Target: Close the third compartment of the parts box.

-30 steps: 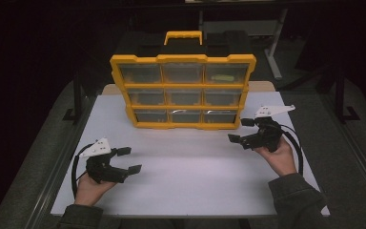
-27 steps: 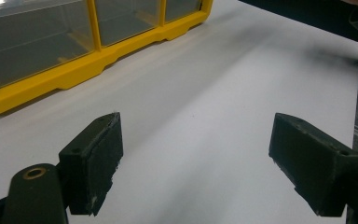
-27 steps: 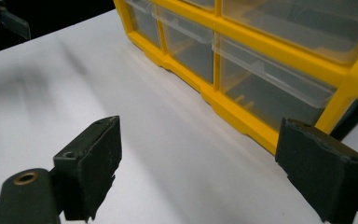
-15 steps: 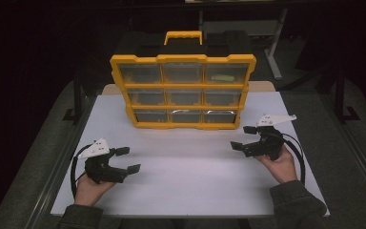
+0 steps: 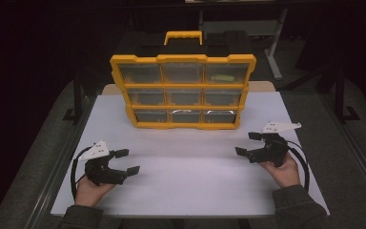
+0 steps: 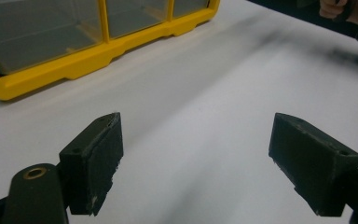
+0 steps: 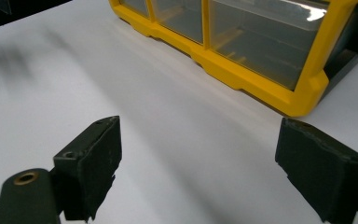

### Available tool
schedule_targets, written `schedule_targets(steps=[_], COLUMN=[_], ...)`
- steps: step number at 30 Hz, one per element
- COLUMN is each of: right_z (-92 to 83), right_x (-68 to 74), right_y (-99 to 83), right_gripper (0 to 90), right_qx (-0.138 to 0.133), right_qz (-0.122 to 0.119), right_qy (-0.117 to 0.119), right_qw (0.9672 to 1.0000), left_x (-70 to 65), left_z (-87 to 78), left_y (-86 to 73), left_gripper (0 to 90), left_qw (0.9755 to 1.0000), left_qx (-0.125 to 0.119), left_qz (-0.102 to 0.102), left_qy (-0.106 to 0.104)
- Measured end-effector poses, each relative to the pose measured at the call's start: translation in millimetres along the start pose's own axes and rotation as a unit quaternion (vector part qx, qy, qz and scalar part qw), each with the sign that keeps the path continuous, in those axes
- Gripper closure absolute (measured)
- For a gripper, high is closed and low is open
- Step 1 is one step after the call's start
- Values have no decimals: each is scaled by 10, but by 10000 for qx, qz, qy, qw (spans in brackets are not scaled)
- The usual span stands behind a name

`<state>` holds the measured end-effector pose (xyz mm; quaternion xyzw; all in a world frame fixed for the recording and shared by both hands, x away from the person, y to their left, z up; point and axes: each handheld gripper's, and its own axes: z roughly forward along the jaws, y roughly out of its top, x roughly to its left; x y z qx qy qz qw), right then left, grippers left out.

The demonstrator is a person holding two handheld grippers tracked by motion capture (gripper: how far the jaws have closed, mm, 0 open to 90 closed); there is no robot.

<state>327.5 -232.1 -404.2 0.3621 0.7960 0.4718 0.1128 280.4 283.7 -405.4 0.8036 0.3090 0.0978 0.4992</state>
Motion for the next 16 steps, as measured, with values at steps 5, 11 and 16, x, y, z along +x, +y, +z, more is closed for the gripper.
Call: schedule_targets(steps=[5,11,16], right_z=[-26,-38,-47], right_x=[-24,-52,-60], right_y=[-64,-136,-138], right_gripper=[137,138,138], right_qx=[1,1,-27], right_qz=[97,174,155], right_qy=[-12,-53,-37], right_qw=[10000,9998,9999], left_x=[19,59,61], left_z=[6,16,31], left_y=[-43,-91,-96], left_gripper=[177,177,177], left_qw=[10000,9999,10000], left_qx=[-14,16,31], left_qz=[-43,-130,-78], left_qy=[5,-23,-6])
